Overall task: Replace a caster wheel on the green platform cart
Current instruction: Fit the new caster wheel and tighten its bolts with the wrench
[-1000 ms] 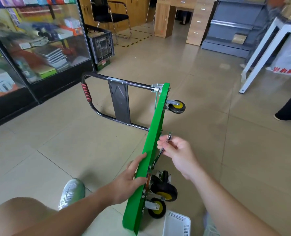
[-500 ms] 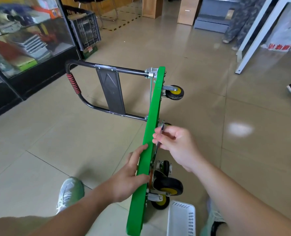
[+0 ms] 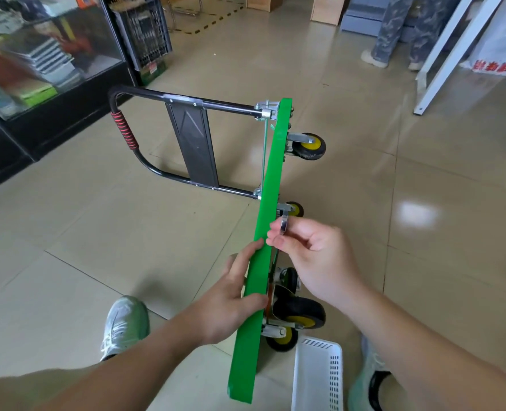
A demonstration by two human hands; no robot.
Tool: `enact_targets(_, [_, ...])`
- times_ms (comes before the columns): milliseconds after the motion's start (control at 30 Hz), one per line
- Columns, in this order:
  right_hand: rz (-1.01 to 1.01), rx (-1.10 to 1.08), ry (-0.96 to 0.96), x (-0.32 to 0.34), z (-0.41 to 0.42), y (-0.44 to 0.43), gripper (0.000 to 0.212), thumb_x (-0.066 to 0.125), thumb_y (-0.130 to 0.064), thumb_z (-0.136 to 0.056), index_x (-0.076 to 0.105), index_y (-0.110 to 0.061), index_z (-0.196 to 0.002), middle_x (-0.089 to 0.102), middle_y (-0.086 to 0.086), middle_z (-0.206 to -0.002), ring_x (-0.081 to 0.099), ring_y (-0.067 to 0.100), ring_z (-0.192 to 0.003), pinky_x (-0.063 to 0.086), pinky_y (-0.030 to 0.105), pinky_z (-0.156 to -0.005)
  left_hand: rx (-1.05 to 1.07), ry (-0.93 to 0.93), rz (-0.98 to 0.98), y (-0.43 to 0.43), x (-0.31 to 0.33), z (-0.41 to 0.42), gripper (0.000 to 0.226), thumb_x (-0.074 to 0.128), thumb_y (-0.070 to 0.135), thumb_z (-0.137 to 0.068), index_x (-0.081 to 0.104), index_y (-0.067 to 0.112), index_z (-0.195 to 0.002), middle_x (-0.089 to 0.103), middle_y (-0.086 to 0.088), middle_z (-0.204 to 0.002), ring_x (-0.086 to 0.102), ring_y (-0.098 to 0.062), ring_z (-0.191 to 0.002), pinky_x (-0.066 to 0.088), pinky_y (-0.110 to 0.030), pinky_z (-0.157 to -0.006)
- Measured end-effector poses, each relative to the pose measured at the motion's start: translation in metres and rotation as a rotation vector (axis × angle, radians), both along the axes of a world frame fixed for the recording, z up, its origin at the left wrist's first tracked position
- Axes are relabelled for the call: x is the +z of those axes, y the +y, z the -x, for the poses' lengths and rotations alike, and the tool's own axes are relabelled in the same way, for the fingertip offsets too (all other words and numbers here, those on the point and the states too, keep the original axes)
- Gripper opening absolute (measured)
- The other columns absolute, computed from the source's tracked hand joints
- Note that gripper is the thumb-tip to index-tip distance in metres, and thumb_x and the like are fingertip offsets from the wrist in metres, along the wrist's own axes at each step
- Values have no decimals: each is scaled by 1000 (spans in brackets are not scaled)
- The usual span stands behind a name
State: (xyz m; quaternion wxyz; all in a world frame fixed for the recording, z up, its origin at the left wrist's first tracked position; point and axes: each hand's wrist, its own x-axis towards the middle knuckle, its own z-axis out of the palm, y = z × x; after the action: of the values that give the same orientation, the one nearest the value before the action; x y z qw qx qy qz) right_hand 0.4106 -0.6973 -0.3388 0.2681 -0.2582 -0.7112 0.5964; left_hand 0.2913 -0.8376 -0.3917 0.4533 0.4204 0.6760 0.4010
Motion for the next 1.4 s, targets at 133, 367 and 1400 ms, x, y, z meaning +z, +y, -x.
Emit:
enact_targets(133, [-106,-26,58,-4,-7,-13,39,71,3,-89,75,-36,-93,78,-12,-95,74,9,-98,57,30,-95,20,17,-20,0,1,-3,83,59,37,-81,13,81,-133,35,16,-141,53,7,-113,48,-19,-99])
enact_targets(367, [-222,-72,178,-11,-16,-22,38,67,10,-86,71,-26,-99,76,-21,-94,73,3,-94,56,17,-87,58,38,-23,-1,-1,-10,85,56,35,-81,11,76,-140,38,14,-139,50,8,-112,42,-7,-92])
enact_targets(1400, [215,-105,-211,-18,29,46,18,59,-8,-100,69,-22,-98,74,1,-88,72,10,-74,60,30,-74,52,69,-7,1,3,-13,85,54,37,-82,7,78,-140,35,24,-133,52,3,-108,49,-34,-101])
